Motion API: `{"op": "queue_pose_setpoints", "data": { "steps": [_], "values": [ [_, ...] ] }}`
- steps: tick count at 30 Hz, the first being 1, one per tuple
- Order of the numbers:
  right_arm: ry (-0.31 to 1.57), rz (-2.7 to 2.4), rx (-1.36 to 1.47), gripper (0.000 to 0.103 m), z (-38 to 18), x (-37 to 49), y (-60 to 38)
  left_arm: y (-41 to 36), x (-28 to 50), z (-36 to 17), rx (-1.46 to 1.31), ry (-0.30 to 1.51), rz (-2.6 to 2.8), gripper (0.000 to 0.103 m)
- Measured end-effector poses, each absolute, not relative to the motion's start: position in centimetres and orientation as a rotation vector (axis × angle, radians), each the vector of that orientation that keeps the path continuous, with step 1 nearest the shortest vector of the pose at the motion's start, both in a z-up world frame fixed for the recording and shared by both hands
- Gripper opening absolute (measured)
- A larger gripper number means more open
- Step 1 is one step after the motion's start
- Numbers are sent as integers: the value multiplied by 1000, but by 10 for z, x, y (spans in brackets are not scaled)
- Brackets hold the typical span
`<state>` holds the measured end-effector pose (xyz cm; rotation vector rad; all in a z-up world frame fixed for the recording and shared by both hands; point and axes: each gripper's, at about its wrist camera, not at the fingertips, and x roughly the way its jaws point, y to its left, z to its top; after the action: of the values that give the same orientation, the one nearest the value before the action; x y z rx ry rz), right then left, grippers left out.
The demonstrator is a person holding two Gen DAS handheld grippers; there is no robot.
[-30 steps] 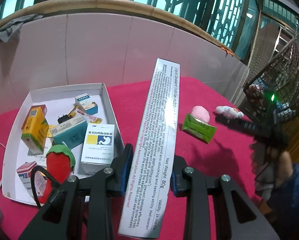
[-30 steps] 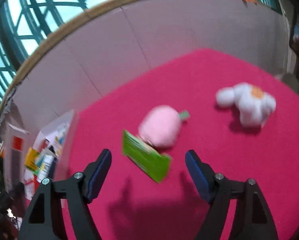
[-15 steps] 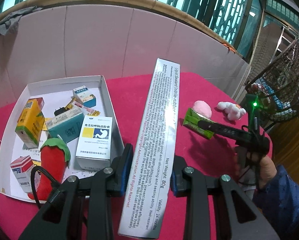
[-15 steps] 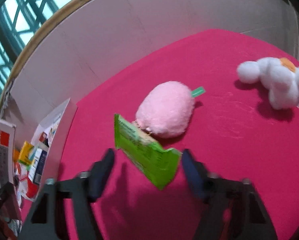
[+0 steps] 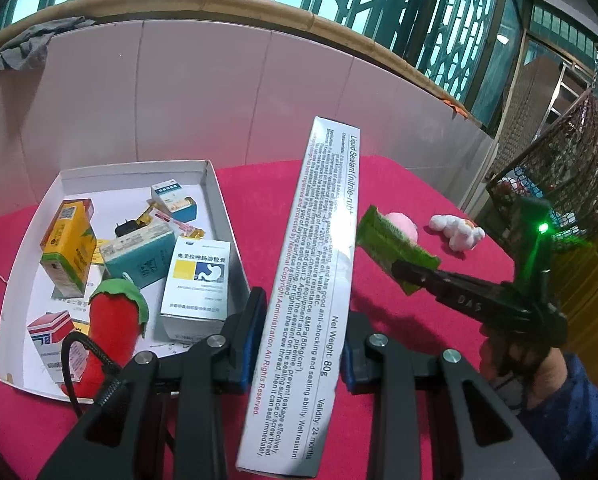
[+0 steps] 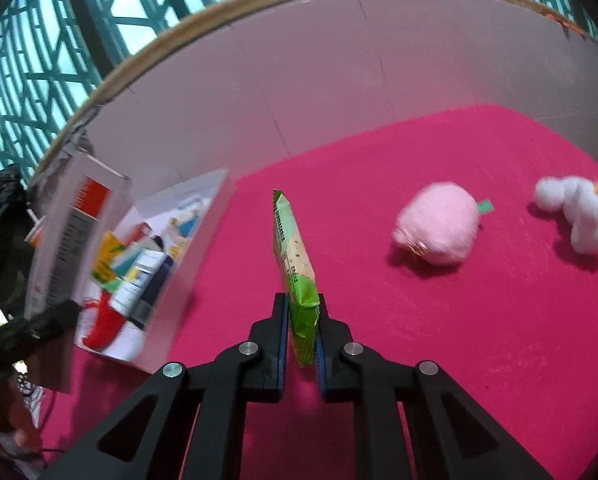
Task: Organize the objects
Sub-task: 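Grasp the green snack packet with the right tool and lift it, then carry the tube box and green packet over the white tray with both tools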
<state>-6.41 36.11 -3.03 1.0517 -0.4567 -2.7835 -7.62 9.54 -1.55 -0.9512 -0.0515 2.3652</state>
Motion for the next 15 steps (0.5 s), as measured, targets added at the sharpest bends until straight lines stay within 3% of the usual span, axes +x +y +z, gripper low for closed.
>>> {"op": "queue_pose_setpoints", "data": {
  "steps": [15],
  "values": [
    [-366,-2749,935,11,13,-69,300,57,-78,-11,-929,-120,2411,31]
  ]
}}
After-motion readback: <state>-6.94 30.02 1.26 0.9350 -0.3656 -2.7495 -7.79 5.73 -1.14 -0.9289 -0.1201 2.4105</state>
